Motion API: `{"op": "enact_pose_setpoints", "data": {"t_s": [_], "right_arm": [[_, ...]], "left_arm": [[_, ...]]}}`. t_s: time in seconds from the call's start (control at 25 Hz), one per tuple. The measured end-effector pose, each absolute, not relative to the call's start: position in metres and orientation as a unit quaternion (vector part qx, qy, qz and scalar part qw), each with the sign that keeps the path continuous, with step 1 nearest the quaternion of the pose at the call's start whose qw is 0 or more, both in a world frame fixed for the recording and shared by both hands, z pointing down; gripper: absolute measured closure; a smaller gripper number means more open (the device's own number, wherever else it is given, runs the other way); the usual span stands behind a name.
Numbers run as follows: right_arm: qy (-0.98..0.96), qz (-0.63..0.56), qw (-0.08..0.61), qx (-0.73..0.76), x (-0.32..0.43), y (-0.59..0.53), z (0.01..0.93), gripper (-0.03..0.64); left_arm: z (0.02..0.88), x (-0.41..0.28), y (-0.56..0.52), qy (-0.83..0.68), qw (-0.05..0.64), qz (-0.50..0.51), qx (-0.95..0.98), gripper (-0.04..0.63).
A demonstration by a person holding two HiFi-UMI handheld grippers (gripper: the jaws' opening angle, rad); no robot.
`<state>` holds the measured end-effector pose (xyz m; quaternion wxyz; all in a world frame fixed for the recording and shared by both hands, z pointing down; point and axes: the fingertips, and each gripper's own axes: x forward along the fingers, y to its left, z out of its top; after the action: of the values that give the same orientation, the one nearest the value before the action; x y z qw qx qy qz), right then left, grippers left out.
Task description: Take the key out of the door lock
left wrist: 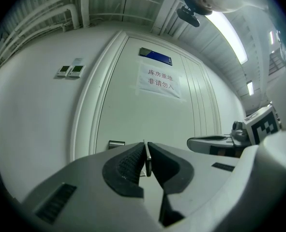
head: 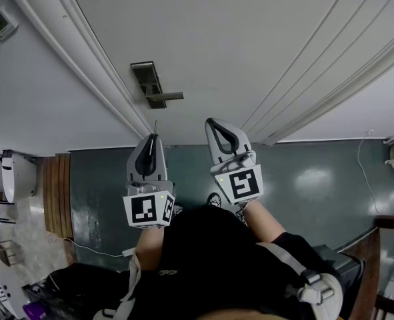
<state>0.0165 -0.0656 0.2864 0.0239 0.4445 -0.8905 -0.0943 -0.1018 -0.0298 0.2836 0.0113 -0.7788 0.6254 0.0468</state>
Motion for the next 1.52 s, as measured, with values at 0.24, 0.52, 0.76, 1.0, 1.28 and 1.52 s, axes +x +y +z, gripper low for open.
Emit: {"op": "enact_pose_setpoints", "data": {"t_s": [0.24, 0.52, 0.76, 1.0, 1.28, 1.52], "right_arm": [[-0.890, -0.099, 0.029, 0.444, 0.016, -0.063, 0.288, 0.609], [-0.888, -0.098, 0.024, 0.448, 0.019, -0.064, 0.287, 0.609], [-0.894, -0.096, 0.020, 0.438, 0.018, -0.061, 0.287, 0.609], [-0.893, -0.094, 0.017, 0.439, 0.023, -0.060, 0.285, 0.609], [-0.894, -0.090, 0.024, 0.439, 0.025, -0.064, 0.292, 0.609], [-0.894, -0.086, 0.025, 0.440, 0.031, -0.065, 0.295, 0.609]], "left_arm": [[0.286, -0.098, -0.029, 0.623, 0.013, 0.042, -0.781, 0.560], [0.287, -0.096, -0.028, 0.619, 0.013, 0.043, -0.784, 0.560], [0.292, -0.095, -0.029, 0.617, 0.008, 0.044, -0.785, 0.560], [0.291, -0.091, -0.028, 0.615, 0.006, 0.046, -0.787, 0.560], [0.294, -0.089, -0.032, 0.616, 0.003, 0.043, -0.787, 0.560], [0.299, -0.085, -0.033, 0.616, 0.001, 0.042, -0.787, 0.560]]}}
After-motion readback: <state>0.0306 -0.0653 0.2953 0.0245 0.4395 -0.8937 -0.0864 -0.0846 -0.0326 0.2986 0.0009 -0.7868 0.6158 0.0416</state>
